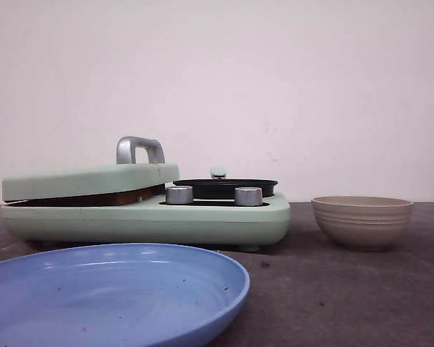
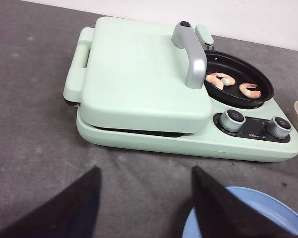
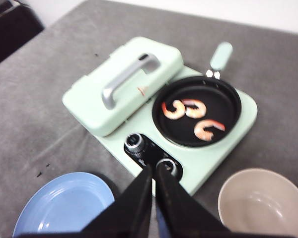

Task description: Make breakfast with bread and shrimp

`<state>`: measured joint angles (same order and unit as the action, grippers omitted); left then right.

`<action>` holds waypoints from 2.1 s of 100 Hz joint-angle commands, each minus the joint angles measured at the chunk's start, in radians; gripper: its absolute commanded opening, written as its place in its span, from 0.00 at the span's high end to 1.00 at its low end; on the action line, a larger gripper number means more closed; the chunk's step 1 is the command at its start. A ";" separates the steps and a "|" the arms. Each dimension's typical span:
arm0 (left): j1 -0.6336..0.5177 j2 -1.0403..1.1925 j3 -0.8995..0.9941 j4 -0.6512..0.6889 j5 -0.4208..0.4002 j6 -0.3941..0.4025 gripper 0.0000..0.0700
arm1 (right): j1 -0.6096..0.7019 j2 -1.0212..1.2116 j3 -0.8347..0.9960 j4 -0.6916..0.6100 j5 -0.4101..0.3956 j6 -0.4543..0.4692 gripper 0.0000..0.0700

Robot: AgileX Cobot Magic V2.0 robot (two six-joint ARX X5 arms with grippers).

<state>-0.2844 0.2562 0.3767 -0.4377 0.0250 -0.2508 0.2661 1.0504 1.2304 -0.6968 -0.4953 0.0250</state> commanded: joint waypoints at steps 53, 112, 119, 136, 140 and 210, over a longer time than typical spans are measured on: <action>-0.004 -0.014 0.007 0.088 0.078 -0.013 1.00 | 0.104 -0.347 -0.549 0.491 0.000 0.045 1.00; -0.005 -0.233 -0.134 0.215 0.051 -0.135 1.00 | 0.164 -0.714 -1.089 0.741 0.156 0.161 1.00; -0.005 -0.239 -0.134 0.201 0.013 -0.175 1.00 | 0.164 -0.722 -1.106 0.724 0.157 0.158 1.00; -0.005 -0.238 -0.133 0.169 0.013 -0.214 1.00 | 0.163 -0.721 -1.107 0.677 0.175 0.124 1.00; -0.005 -0.238 -0.133 0.156 0.013 -0.214 1.00 | 0.163 -0.721 -1.107 0.671 0.183 0.129 1.00; -0.005 -0.238 -0.132 0.118 0.023 -0.237 1.00 | 0.163 -0.721 -1.107 0.667 0.182 0.131 1.00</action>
<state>-0.2859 0.0185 0.2432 -0.3286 0.0475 -0.4858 0.4248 0.3279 0.1223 -0.0399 -0.3138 0.1612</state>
